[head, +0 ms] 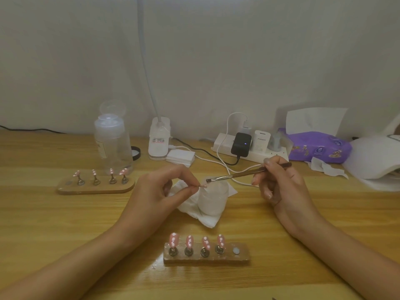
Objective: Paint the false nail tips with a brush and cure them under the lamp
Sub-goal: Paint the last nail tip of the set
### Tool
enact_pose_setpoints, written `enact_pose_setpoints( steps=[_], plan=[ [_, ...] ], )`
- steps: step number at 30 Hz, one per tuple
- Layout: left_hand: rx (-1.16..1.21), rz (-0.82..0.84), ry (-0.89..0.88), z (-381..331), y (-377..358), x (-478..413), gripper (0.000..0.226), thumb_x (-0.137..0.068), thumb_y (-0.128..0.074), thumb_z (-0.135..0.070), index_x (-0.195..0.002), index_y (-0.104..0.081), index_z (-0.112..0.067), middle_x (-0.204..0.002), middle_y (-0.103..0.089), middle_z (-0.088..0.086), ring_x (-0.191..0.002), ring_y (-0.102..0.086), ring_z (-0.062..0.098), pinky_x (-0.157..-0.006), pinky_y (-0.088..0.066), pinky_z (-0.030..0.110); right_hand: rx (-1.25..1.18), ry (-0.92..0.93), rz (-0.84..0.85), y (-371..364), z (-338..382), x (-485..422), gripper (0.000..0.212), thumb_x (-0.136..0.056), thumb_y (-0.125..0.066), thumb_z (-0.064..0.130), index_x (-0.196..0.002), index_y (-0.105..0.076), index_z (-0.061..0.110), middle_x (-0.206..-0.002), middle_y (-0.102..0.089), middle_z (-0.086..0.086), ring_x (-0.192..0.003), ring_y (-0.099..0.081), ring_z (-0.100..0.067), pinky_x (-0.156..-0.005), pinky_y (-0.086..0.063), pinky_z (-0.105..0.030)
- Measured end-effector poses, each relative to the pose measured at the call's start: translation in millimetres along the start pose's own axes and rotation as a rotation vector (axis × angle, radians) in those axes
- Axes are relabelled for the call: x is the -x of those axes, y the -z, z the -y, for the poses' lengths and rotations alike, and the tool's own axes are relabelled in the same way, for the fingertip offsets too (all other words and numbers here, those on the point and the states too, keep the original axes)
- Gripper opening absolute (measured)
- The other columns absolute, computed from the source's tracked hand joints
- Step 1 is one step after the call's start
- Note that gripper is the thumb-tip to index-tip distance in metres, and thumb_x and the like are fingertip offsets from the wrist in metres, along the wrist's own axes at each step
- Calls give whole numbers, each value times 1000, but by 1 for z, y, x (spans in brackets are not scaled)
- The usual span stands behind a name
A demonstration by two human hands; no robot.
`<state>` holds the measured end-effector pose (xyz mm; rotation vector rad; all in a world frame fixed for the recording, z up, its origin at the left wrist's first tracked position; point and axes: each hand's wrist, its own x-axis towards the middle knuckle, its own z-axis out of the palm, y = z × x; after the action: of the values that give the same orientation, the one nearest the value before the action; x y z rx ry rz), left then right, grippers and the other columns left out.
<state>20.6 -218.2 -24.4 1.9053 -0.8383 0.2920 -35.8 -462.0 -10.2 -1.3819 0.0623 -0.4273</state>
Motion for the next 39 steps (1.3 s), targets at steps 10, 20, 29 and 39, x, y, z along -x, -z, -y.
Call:
enact_pose_setpoints(
  steps=[10,20,29,39],
  plan=[
    [15,-1,17,2,-1,1,5,-82,-74,-30,-80,-71,-34,-61,-53,-14,-55,-38,5,-52,-32,12,13,23,26,0,0,1,17,-86,-57,36,-77,-57,21,-66,-68,-7,-41,-42,-10,-42,-28,-22],
    [76,21,81,4,0,-1,8,-79,-72,-42,-84,-71,-37,-60,-54,-17,-57,-41,3,-55,-35,12,44,49,39,-1,0,1,19,-84,-57,37,-79,-55,19,-66,-68,-7,-41,-43,-10,-40,-31,-19],
    [99,35,113,-1,0,-1,5,-81,-77,-26,-80,-73,-29,-69,-64,-29,-54,-42,0,-52,-36,7,48,35,34,-1,-1,1,19,-84,-58,38,-77,-56,20,-67,-69,-7,-40,-42,-10,-41,-29,-20],
    [138,51,126,-2,0,-2,17,-74,-71,-43,-82,-74,-28,-69,-65,-26,-52,-40,2,-50,-36,9,31,12,-5,-1,-1,0,20,-82,-58,36,-78,-53,17,-64,-68,-7,-39,-43,-9,-38,-28,-19]
  ],
)
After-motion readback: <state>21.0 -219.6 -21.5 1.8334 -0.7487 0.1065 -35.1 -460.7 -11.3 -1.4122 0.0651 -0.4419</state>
